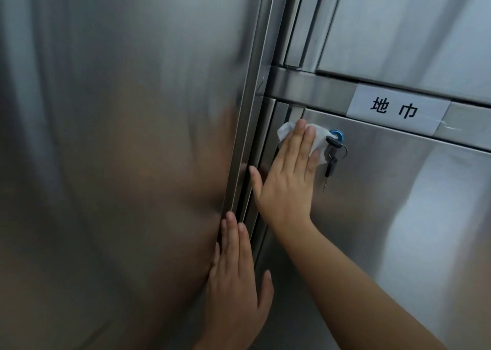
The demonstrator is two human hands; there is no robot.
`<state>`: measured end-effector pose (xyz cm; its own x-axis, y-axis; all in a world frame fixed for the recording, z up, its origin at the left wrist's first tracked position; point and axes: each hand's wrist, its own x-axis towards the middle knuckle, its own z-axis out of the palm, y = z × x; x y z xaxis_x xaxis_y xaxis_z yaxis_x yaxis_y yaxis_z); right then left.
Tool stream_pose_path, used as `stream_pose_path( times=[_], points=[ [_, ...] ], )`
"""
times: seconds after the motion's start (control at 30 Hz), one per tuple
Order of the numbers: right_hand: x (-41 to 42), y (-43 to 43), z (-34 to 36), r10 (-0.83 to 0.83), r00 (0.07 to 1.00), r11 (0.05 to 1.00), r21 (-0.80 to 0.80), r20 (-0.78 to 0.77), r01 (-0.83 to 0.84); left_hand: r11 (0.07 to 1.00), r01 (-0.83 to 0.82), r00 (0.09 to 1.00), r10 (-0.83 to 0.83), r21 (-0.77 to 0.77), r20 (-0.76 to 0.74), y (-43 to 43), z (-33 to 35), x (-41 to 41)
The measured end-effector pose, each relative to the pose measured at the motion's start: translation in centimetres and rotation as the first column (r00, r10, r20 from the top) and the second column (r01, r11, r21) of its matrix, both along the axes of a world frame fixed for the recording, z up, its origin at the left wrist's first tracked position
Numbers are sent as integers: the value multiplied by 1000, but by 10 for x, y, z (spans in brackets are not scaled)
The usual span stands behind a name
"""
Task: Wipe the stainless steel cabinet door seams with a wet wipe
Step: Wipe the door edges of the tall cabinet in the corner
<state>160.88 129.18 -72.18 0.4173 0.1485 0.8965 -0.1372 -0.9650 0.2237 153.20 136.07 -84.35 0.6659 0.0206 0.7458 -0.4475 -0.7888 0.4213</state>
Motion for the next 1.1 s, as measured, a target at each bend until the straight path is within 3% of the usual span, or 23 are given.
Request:
stream_pose_path(
  times=[0.13,0.27,0.4,0.6,0.83,1.1],
  points=[
    [10,2,32,-38,999,999,5,35,38,1000,-7,1000,7,10,8,1,0,1],
    [6,-7,16,15,1000,1000,-18,7,-15,1000,-9,1000,9,-2,1,3,2,-1],
    [-1,-11,-10,-17,1000,999,-52,-11,16,1000,0,1000,0,16,-5,2,1,-2],
    [7,-10,21,-132,990,986,-93,46,136,1000,-5,1000,5,16,15,1,0,-2],
    [4,-17,2,-7,997,998,-67,81,12,1000,-6,1000,6,6,4,0,-1,-2],
    [10,-9,19,-71,994,996,-44,81,74,1000,-1,1000,1,21,-3,0,-3,0]
  ],
)
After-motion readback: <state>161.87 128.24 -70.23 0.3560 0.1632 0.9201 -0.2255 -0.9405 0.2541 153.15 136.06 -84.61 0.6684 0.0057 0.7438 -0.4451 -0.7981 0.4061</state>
